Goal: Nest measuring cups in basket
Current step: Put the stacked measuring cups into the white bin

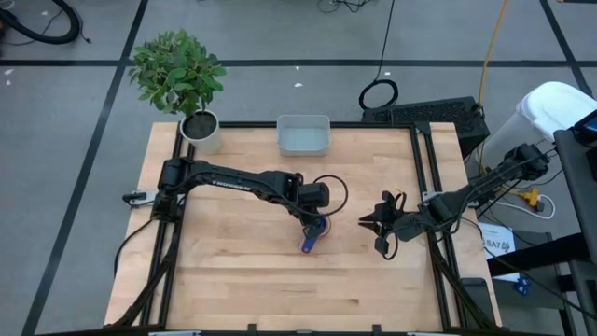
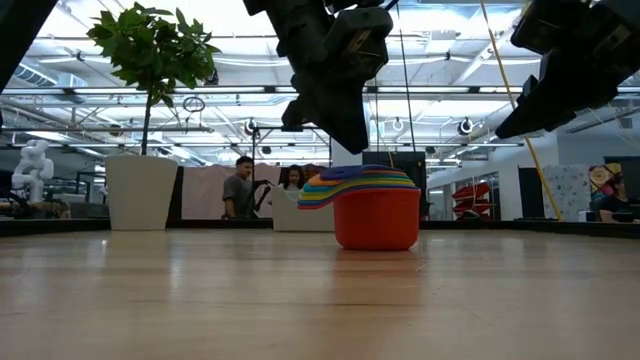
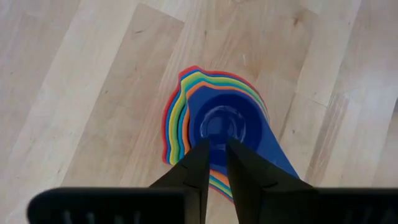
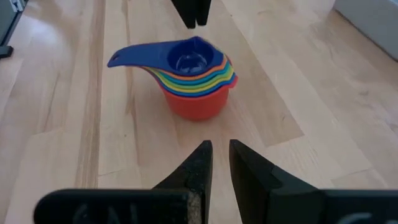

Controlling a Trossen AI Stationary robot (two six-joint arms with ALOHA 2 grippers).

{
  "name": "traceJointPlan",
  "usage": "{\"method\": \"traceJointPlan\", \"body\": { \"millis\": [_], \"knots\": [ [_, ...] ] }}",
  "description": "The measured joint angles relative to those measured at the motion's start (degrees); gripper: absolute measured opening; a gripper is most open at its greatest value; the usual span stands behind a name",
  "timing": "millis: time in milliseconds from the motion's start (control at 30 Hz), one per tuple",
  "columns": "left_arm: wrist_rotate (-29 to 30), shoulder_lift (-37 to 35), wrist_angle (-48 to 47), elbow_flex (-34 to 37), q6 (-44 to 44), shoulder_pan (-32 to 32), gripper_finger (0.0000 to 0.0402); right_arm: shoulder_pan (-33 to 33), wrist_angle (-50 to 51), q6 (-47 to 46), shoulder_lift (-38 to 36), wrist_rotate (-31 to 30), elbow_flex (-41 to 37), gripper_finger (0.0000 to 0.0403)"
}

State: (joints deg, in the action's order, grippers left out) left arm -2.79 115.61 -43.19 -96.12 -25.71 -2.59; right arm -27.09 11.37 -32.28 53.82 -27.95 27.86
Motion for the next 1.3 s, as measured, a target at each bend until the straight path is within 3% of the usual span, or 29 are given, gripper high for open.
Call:
{"method": "traceJointPlan", "body": {
  "millis": [400,700,967,1167,1300],
  "knots": [
    [-1.6,0.0,-2.5,0.0,1.1,0.0,0.0057,-0.1,-7.7,-0.1,0.0,3.0,-3.6,0.0050],
    [-0.5,-0.5,-18.9,0.1,2.8,-3.0,0.0058,-3.7,-10.7,2.8,5.8,5.5,-3.7,0.0050],
    [-4.2,-6.4,-15.6,0.1,-1.7,-7.4,0.0062,-3.7,-12.4,3.2,9.6,5.2,-3.7,0.0050],
    [-3.7,-6.5,-6.8,0.0,-8.7,-12.0,0.0123,-3.7,-12.1,4.1,10.0,0.9,-3.7,0.0062],
    [1.6,-4.6,-5.3,0.0,-12.8,-14.4,0.0188,-3.7,-11.6,4.4,9.9,0.9,-3.7,0.0090]
  ]
}}
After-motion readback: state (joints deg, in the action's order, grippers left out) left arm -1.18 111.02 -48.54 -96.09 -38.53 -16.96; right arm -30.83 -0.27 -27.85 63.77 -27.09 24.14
